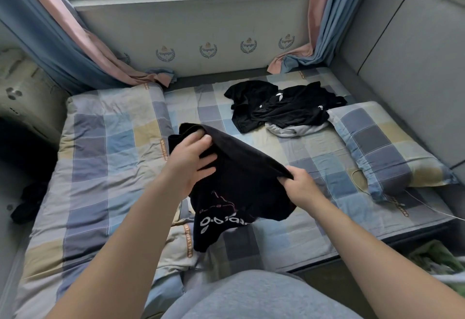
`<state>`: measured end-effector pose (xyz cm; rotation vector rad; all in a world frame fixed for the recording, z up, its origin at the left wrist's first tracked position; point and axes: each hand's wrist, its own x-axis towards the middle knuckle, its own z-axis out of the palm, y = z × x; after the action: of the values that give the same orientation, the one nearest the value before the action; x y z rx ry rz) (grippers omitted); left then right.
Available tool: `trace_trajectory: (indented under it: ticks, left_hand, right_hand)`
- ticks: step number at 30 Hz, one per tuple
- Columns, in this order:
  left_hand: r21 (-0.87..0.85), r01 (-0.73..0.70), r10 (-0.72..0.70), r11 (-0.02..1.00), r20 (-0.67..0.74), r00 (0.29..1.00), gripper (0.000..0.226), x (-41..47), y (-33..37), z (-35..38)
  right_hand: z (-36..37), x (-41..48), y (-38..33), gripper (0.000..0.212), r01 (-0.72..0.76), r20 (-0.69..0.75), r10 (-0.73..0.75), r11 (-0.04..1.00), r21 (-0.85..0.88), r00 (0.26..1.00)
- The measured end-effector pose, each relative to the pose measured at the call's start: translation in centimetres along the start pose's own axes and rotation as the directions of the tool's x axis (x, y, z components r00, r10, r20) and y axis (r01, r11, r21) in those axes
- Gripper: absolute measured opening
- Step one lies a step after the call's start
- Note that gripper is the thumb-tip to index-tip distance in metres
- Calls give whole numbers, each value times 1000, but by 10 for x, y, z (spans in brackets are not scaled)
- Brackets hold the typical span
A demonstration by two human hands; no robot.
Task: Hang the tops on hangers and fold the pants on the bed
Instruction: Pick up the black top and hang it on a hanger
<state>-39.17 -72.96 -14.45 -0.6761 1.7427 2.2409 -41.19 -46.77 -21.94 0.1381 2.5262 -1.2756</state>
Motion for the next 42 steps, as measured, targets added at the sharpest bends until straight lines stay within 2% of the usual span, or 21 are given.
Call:
trace_trajectory:
  ticks: [2, 4, 6, 8, 10, 12, 13, 16, 18, 20, 22, 24, 27, 29, 32, 34, 36, 38, 40, 41, 42]
  left_hand:
    - [241, -1, -23, 970, 96, 995, 51, -2, -10, 2]
    - [425, -27, -59, 905, 189, 980, 64, -8, -25, 11]
    - [501, -35, -119, 865, 272, 955, 90, -13, -45, 22]
    - [492, -75, -125, 867, 361, 924, 114, -17, -63, 34]
    - [477, -211, 29, 853, 362, 932, 104, -21, -73, 46]
    - [471, -322, 252, 822, 207, 945, 83, -25, -74, 55]
    - [514, -317, 317, 797, 92, 944, 83, -25, -72, 58]
    - [670, -146, 360, 728, -192, 913, 93, -15, -71, 57]
    - [655, -77, 365, 752, -316, 876, 92, -7, -70, 52]
    - [547, -82, 324, 833, -362, 874, 73, 1, -68, 46]
    - [371, -163, 281, 914, -290, 915, 34, 8, -66, 41]
    - [337, -256, 342, 906, -228, 912, 11, 9, -62, 37]
    - [337, -391, 493, 857, -309, 814, 17, 12, -47, 25]
    - [249, -422, 489, 872, -404, 773, 15, 16, -33, 20]
    - [58, -328, 322, 943, -411, 853, 13, 20, -23, 21]
    - [35, -321, 313, 946, -352, 882, 23, 16, -25, 26]
    - [98, -434, 445, 896, -201, 873, 34, 10, -29, 24]
    - [294, -479, 490, 827, 41, 871, 36, 12, -34, 12]
    - [592, -402, 380, 699, 168, 909, 39, 19, -44, -3]
    - [687, -317, 302, 654, 148, 942, 31, 23, -50, -9]
    - [692, -228, 236, 685, 86, 968, 16, 25, -56, -14]
  right_hand:
    - [3, -3, -17, 22, 5, 19, -8, 987, 162, 1000]
    - [6, -6, -36, 22, -30, 44, 14, 930, 366, 999]
    - [9, -9, -58, 22, -70, 74, 36, 837, 543, 997]
    - [9, -13, -77, 20, -85, 83, 39, 724, 684, 996]
    - [8, -16, -93, 19, -84, 84, 31, 636, 767, 996]
    - [6, -20, -107, 20, -65, 70, 16, 612, 788, 997]
    - [4, -22, -112, 20, -57, 65, 9, 608, 792, 998]
    - [0, -29, -124, 19, -45, 70, -18, 605, 795, 997]
    - [-1, -34, -129, 20, -30, 68, -38, 610, 792, 997]
    - [-3, -36, -133, 21, -10, 55, -55, 613, 790, 997]
    - [-4, -38, -136, 24, 10, 42, -70, 618, 786, 997]
    - [-7, -39, -140, 29, 34, 20, -78, 631, 775, 997]
    - [-16, -36, -142, 34, 90, -68, -59, 686, 722, 996]
    - [-19, -34, -142, 34, 108, -118, -36, 719, 686, 992]
    - [-18, -31, -144, 33, 117, -131, -38, 735, 668, 991]
    - [-17, -29, -146, 34, 122, -139, -39, 741, 660, 990]
    - [-20, -26, -147, 36, 121, -146, -32, 744, 657, 989]
    - [-23, -22, -147, 37, 126, -148, -37, 751, 648, 988]
    - [-26, -19, -147, 36, 132, -152, -41, 737, 663, 988]
    - [-28, -17, -147, 35, 134, -157, -34, 717, 684, 987]
    - [-31, -15, -148, 34, 135, -168, -22, 699, 702, 986]
